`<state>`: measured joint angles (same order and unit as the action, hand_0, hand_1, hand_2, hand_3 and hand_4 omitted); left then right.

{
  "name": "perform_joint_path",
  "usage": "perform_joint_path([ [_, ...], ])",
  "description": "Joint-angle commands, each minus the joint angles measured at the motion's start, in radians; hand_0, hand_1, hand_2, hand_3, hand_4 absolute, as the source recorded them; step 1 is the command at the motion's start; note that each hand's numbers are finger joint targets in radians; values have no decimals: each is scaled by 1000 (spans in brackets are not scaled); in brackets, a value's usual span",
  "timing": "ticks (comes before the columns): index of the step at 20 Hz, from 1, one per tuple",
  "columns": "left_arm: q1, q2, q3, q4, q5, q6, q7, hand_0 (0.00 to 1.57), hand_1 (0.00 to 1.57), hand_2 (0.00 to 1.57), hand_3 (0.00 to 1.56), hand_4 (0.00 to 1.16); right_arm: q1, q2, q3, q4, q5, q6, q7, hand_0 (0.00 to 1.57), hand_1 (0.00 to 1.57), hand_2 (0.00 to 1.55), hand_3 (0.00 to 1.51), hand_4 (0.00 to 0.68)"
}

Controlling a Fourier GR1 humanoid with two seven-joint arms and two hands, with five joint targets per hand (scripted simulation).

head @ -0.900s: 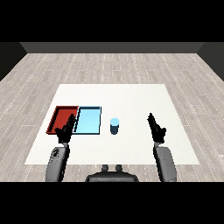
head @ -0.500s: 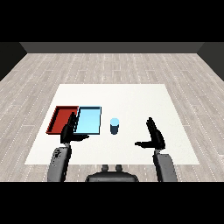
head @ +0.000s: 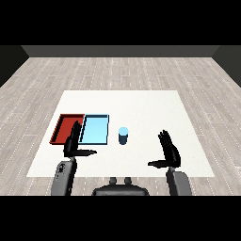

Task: Pick the blue can and put it in the blue box

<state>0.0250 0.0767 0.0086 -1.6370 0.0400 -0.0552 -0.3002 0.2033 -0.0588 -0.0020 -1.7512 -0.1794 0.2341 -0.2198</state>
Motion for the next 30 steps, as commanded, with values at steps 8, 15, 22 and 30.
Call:
perform_joint_path([
  [8, -37, 13, 68, 4, 56, -28, -6, 0, 0, 0, 0, 0, -99, 57, 24, 102, -11, -40, 48, 0, 0, 0, 0, 0],
  [15, -11, -10, 42, -65, 39, -3, 46, 0, 0, 0, 0, 0, -206, 58, 43, 165, -58, -138, 104, 0, 0, 0, 0, 0],
  [22, 38, -19, 37, -92, 42, -15, 24, 0, 0, 0, 0, 0, -317, 58, 7, 343, -92, -141, 53, 0, 0, 0, 0, 0],
  [30, 48, -38, 4, -100, -6, 8, 22, 0, 0, 0, 0, 0, -402, 59, 167, 551, -117, -287, -85, 0, 0, 0, 0, 0],
])
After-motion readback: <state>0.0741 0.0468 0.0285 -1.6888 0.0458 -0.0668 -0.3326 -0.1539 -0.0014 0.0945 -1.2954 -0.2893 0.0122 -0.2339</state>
